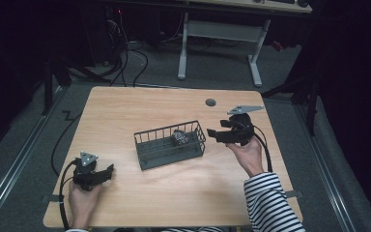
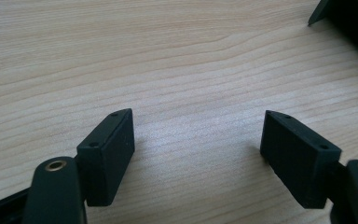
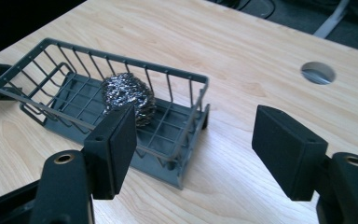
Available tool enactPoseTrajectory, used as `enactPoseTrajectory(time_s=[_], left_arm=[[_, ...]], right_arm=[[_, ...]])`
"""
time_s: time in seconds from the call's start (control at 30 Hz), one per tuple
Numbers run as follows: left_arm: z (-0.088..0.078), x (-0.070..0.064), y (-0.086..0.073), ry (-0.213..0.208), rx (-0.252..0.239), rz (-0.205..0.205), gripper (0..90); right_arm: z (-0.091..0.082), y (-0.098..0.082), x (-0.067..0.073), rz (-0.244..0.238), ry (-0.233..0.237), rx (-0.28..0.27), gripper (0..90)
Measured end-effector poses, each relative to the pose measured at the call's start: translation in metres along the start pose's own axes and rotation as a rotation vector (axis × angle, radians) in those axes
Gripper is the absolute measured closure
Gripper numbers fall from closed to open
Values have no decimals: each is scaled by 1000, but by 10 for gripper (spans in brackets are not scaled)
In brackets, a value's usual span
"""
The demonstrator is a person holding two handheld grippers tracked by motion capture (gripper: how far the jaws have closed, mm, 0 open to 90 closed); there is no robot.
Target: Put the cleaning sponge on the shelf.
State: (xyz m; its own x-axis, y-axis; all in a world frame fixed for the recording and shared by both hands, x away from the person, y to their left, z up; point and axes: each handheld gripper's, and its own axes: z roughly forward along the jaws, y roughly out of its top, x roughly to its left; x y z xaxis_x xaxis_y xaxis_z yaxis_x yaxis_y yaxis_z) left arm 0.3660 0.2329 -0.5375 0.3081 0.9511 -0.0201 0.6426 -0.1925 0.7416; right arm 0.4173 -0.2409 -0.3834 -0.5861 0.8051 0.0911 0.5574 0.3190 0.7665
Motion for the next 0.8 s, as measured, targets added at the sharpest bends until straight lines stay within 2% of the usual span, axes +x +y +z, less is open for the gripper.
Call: enactPoseTrajectory(time_s=[0.27,0.4,0.47,0.67,0.8], left_arm=[[0,0,0,0,0,1,265],[0,0,0,1,0,0,265],[0,0,0,1,0,1,264],[0,0,0,0,3,2,264],[0,0,0,1,0,1,264]], right_arm=[[-24,-7,-9,14,-32,-41,310],[-30,-14,-12,41,-31,-48,310],[-32,-23,-16,50,-41,-36,310],[-39,-36,-21,74,-44,-51,311],[-48,-46,-22,91,-43,-80,314]])
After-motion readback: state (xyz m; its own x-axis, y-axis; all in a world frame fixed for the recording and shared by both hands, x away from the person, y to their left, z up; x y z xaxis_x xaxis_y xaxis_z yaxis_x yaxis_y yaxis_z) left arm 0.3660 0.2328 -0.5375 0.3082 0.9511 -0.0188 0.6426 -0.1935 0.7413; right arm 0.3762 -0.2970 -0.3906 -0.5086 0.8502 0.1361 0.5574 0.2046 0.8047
